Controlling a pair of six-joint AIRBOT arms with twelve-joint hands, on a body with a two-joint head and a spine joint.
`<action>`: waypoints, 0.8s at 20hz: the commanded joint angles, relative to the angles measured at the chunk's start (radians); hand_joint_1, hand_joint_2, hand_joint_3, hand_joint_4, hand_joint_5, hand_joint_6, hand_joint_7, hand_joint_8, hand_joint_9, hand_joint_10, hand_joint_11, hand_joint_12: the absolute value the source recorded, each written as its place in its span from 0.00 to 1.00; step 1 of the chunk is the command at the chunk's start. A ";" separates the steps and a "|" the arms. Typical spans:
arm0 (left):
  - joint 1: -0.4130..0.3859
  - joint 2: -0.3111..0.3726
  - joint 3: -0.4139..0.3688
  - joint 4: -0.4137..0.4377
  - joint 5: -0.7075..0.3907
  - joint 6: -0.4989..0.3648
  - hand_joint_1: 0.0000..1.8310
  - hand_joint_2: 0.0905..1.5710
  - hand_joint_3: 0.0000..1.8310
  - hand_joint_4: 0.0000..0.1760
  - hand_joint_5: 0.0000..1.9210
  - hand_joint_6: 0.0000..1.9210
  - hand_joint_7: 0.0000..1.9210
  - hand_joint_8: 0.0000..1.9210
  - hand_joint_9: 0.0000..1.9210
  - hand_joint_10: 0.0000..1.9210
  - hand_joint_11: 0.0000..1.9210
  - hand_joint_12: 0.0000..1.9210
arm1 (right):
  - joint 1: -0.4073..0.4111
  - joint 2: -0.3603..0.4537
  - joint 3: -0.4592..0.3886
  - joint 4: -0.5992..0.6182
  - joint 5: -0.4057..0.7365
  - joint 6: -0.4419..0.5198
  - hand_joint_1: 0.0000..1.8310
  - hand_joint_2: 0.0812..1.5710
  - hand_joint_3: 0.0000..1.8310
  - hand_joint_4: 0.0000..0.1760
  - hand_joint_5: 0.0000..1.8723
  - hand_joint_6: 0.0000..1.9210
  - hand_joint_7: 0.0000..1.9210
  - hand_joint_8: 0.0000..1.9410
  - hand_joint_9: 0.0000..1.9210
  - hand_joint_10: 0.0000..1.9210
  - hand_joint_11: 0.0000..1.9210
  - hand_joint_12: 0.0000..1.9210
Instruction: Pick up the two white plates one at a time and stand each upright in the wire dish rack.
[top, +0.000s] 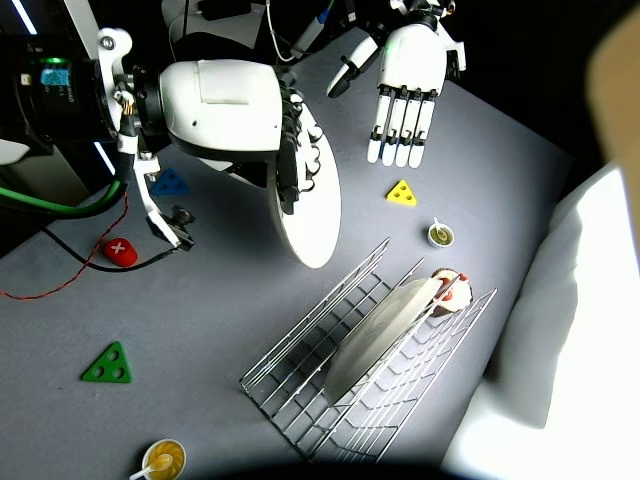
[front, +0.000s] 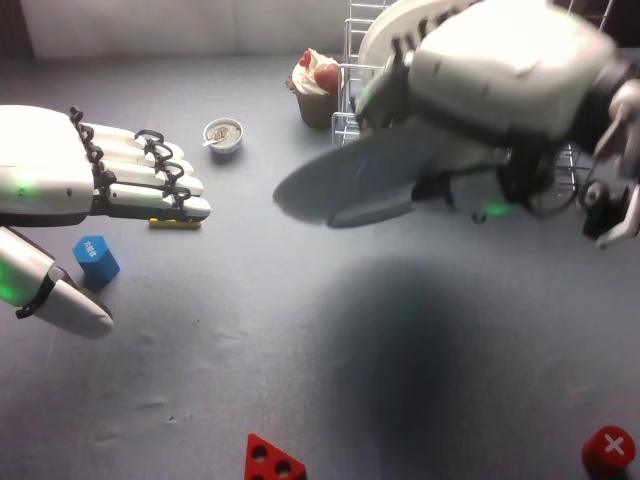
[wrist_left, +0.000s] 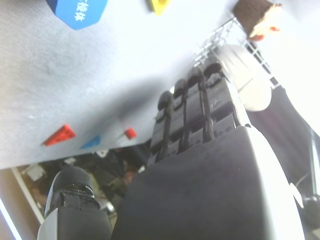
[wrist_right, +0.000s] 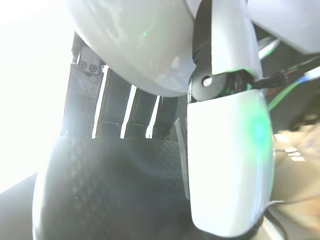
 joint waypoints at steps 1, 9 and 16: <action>-0.012 0.007 0.001 -0.067 -0.045 0.000 0.00 0.60 0.00 0.00 0.03 0.00 0.04 0.00 0.04 0.00 0.05 0.01 | 0.045 0.013 -0.007 0.001 0.074 0.001 0.76 0.64 0.00 0.00 0.52 0.49 0.66 0.18 0.63 0.39 0.74 0.01; -0.011 0.006 -0.003 -0.066 -0.032 0.000 0.00 0.60 0.00 0.00 0.03 0.00 0.04 0.00 0.04 0.01 0.06 0.01 | 0.239 0.051 0.027 0.186 -0.060 0.007 0.76 0.64 0.00 0.00 0.52 0.50 0.65 0.18 0.61 0.41 0.74 0.00; -0.011 0.003 0.000 -0.051 -0.052 0.000 0.00 0.61 0.00 0.00 0.03 0.00 0.04 0.00 0.03 0.00 0.05 0.01 | 0.294 0.046 0.112 0.374 -0.140 0.006 0.76 0.64 0.00 0.00 0.52 0.51 0.64 0.21 0.62 0.40 0.74 0.00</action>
